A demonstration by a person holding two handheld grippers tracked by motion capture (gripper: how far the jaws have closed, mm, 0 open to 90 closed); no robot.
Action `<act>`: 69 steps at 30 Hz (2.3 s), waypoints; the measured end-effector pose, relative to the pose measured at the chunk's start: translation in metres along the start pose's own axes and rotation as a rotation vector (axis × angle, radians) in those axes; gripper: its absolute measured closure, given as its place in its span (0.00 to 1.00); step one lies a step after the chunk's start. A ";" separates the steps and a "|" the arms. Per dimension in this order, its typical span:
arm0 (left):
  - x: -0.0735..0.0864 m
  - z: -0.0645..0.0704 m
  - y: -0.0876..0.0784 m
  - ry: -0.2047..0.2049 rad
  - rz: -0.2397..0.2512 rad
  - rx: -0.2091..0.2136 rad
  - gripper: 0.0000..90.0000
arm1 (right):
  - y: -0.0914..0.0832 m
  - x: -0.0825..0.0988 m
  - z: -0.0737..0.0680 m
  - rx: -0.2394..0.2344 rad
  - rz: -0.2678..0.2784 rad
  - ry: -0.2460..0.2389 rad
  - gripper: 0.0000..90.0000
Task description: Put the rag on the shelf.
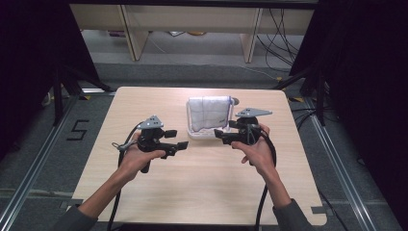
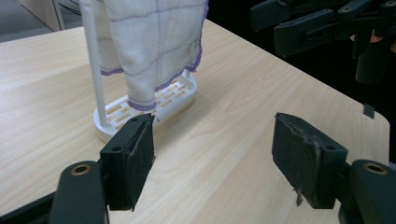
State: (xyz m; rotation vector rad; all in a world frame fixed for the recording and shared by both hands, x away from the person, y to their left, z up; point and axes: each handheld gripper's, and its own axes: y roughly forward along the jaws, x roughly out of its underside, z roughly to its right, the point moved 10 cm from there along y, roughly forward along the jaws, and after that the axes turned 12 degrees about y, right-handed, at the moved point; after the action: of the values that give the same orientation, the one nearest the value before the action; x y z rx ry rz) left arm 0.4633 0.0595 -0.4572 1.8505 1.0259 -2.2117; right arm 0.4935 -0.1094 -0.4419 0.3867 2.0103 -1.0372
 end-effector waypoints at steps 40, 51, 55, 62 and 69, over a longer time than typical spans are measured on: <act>0.088 0.040 -0.030 0.008 -0.058 0.022 0.31 | -0.001 0.122 -0.034 -0.015 -0.162 -0.078 0.32; 0.115 0.059 -0.039 0.063 -0.087 0.015 0.30 | 0.000 0.153 -0.037 -0.009 -0.207 -0.100 0.27; 0.134 0.069 -0.036 0.054 -0.117 0.039 0.29 | -0.001 0.164 -0.038 -0.004 -0.219 -0.105 0.25; 0.150 0.079 -0.036 0.074 -0.155 0.044 0.26 | -0.013 0.184 -0.035 0.041 -0.224 -0.102 0.24; 0.152 0.076 -0.035 0.061 -0.165 0.017 0.26 | -0.019 0.187 -0.032 0.040 -0.230 -0.113 0.24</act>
State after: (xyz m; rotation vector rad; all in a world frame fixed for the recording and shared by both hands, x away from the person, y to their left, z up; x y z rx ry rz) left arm 0.3425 0.0985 -0.5750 1.9165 1.2168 -2.2708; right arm 0.3506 -0.1129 -0.5679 0.1154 1.9674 -1.2135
